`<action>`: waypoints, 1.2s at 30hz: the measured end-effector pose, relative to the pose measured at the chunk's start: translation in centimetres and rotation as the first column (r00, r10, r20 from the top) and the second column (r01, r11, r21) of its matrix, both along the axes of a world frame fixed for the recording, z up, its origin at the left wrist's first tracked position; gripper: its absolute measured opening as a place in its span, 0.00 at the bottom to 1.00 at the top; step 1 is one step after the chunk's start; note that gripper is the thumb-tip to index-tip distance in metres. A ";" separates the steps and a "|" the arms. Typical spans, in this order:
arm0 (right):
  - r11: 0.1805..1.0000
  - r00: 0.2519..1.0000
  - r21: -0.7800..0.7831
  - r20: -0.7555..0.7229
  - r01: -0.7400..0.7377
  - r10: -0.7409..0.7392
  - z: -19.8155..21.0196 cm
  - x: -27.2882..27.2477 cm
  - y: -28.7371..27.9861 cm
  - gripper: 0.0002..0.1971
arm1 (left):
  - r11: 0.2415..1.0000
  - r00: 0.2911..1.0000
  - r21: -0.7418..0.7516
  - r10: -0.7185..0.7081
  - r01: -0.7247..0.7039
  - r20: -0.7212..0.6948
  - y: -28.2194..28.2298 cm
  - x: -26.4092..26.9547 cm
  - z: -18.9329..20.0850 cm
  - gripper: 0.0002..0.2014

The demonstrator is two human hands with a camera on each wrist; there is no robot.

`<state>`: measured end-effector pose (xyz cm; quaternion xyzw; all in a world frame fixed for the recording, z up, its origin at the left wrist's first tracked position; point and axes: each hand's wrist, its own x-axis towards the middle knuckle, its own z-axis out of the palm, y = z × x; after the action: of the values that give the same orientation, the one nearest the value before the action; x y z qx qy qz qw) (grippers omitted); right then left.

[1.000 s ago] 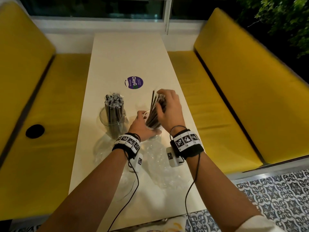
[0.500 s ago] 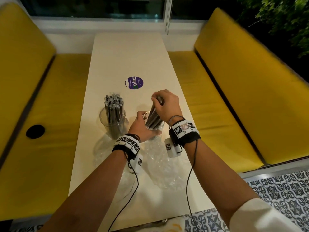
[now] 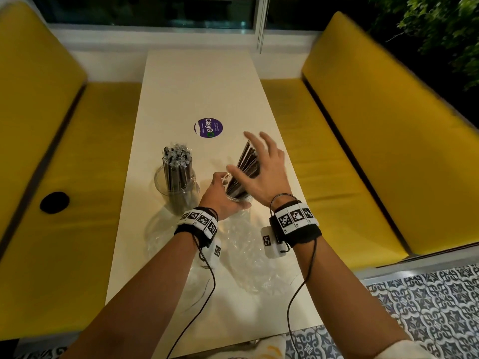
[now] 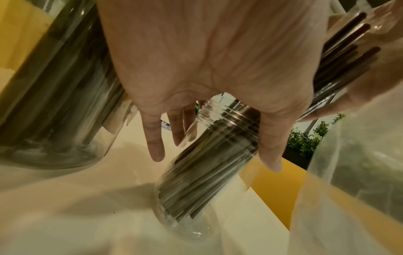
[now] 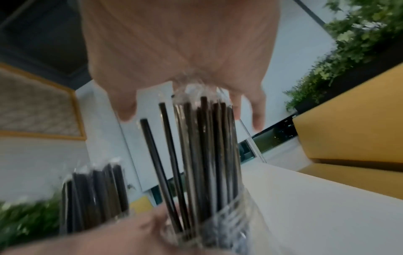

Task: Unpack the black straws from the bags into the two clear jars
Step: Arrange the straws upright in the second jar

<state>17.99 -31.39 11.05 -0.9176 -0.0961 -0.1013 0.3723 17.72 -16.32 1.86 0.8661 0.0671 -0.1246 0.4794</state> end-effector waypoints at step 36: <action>0.985 0.985 -0.151 0.160 0.085 -0.061 -1.0 0.4 0.5 0.26 | 1.000 1.000 -0.004 -0.013 0.013 -0.007 0.3 0.2 -0.3 0.56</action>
<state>18.43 -30.90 10.01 -0.9363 -0.0988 -0.1781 0.2861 17.87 -16.01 1.54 0.8651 0.0629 -0.1310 0.4802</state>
